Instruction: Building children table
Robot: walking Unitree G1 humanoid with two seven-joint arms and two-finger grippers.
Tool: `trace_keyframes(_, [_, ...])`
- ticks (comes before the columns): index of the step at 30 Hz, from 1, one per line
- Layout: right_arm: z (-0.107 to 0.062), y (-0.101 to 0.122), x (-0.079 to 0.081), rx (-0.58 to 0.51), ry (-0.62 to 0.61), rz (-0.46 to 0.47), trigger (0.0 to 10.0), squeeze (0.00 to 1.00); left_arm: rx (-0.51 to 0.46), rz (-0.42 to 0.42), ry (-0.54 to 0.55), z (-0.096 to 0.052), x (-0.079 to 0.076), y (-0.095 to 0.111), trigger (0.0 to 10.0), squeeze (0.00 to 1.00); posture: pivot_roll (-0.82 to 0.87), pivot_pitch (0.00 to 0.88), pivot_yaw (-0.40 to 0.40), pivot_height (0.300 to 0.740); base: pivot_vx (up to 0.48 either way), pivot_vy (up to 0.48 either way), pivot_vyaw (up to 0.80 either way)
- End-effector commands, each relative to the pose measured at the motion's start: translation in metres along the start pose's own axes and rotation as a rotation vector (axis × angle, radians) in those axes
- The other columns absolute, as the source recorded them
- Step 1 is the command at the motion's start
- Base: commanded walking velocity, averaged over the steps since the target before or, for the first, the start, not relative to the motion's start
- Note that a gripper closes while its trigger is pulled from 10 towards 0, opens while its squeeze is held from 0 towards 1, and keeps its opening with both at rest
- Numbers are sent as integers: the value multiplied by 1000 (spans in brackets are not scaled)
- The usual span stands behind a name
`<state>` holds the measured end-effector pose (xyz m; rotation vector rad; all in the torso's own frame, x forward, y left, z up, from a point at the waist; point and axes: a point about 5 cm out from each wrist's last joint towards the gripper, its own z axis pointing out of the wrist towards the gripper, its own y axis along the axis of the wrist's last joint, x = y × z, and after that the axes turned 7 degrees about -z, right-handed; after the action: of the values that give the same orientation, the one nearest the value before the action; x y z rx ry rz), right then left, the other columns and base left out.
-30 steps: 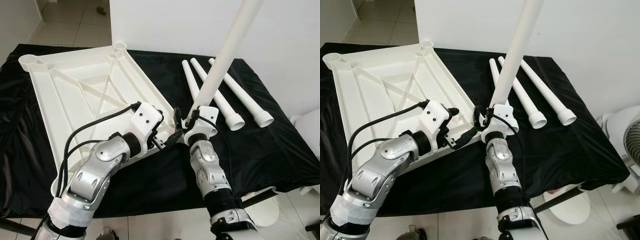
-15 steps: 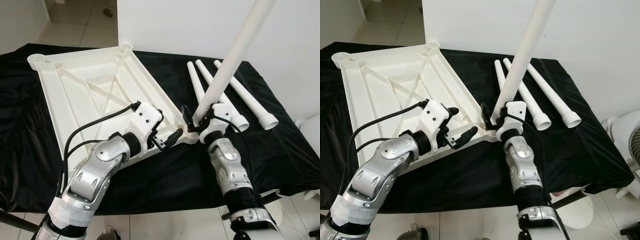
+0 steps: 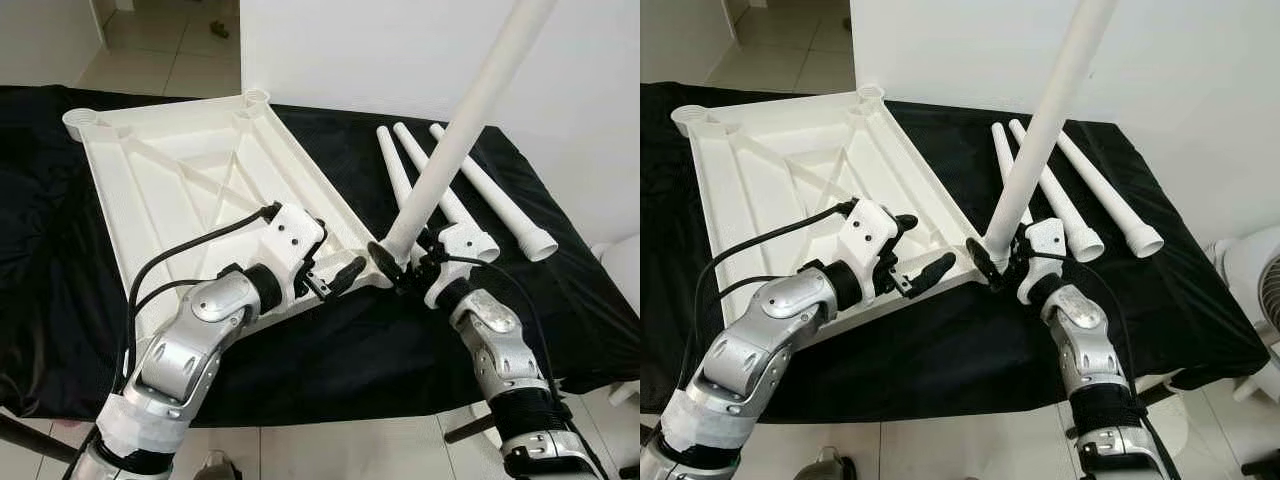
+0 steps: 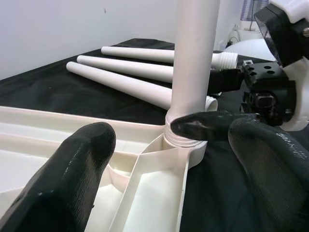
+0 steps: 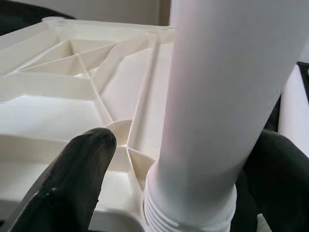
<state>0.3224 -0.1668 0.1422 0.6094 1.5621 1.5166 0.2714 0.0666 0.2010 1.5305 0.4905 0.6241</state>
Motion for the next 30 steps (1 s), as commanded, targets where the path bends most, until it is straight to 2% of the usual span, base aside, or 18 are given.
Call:
trace_keyframes(1, [-1,1,-10,5,14,-18,10000,0,31,-25,-39,4,-8,-6,10000,0,74,43,-80,740,0,0,0])
trace_keyframes(9, [9,0,-23,22,17,-26,10000,0,74,-49,-47,8,-16,-18,10000,0,77,40,-80,740,0,0,0])
trace_keyframes(11, [14,-2,-19,23,22,-18,10000,0,89,-79,-21,10,-16,-23,10000,0,78,40,-79,740,0,0,0])
trace_keyframes(14, [18,-5,-14,19,34,13,10000,0,98,-71,3,12,-16,-27,10000,0,83,41,-80,740,0,0,0])
trace_keyframes(19, [20,-7,-13,20,38,11,9961,0,102,-76,11,12,-16,-28,10000,0,83,41,-79,740,0,0,0])
trace_keyframes(20, [21,-8,-12,21,38,6,3608,0,105,-79,21,13,-15,-29,10000,0,83,40,-79,740,0,0,0])
trace_keyframes(21, [21,-8,-12,21,38,6,3608,0,105,-79,21,13,-15,-29,10000,0,83,40,-79,740,0,0,0])
trace_keyframes(23, [24,-11,-9,25,40,11,0,0,119,-90,55,14,-14,-33,10000,0,81,39,-77,740,0,0,0])
trace_keyframes(30, [27,-14,-7,30,35,25,0,0,140,-93,87,16,-14,-36,10000,0,82,41,-84,740,0,0,0])
